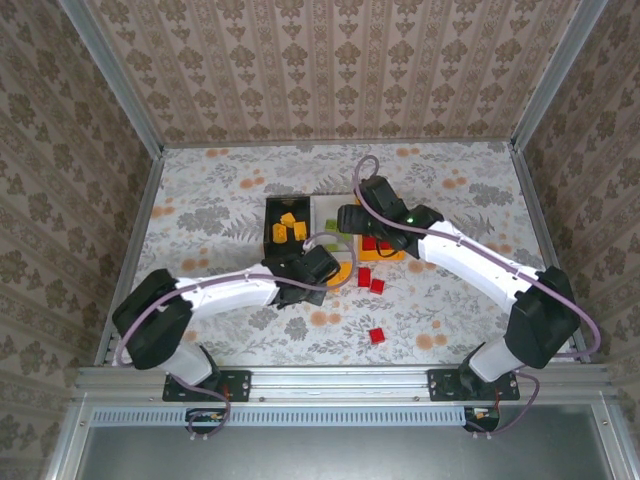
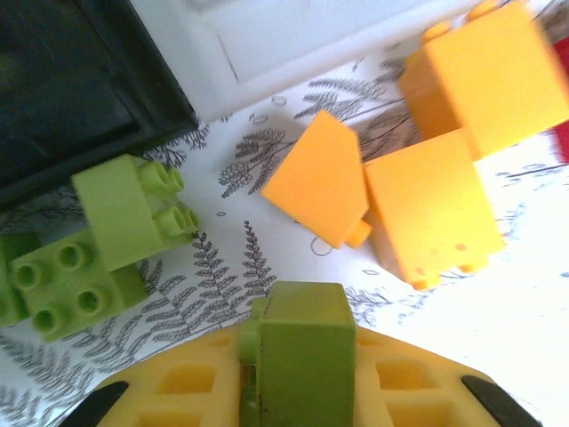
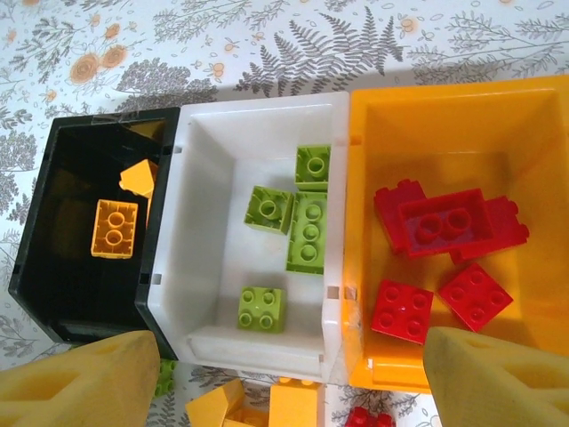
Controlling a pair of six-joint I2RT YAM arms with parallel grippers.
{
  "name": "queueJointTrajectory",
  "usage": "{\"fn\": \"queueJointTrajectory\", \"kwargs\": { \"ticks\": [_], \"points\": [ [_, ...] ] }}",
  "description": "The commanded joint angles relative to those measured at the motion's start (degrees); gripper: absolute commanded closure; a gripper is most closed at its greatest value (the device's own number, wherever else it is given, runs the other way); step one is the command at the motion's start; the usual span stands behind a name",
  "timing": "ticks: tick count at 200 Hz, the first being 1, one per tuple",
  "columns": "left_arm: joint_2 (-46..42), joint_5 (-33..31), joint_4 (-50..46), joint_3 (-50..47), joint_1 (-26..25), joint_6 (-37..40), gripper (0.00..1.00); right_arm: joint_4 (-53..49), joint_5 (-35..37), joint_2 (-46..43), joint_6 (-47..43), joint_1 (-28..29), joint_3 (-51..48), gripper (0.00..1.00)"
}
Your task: Sort the legos into containers by color
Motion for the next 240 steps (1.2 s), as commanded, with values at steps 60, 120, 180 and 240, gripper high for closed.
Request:
{"fn": "queueJointTrajectory", "kwargs": {
  "ticks": [60, 120, 180, 240],
  "points": [
    [6.0, 3.0, -0.7, 20.6, 8.2, 7.0, 0.74, -0.3, 1.9, -14.4, 4.2, -2.0, -13.6, 0.21],
    [23.1, 6.8, -0.3, 33.5, 12.1, 6.9, 0.74, -3.7, 0.4, -21.2, 4.3, -2.3, -21.3, 0.21],
    [24.5, 8.5, 0.0, 35.6, 11.9, 5.7, 0.42, -6.6, -2.1, -23.5, 4.5, -2.3, -25.1, 0.2],
    [7.6, 9.6, 4.5, 23.7, 9.9, 3.9, 0.06, -8.2, -10.0, -23.5, 2.9, -1.9, -26.9, 0.2]
  ]
}}
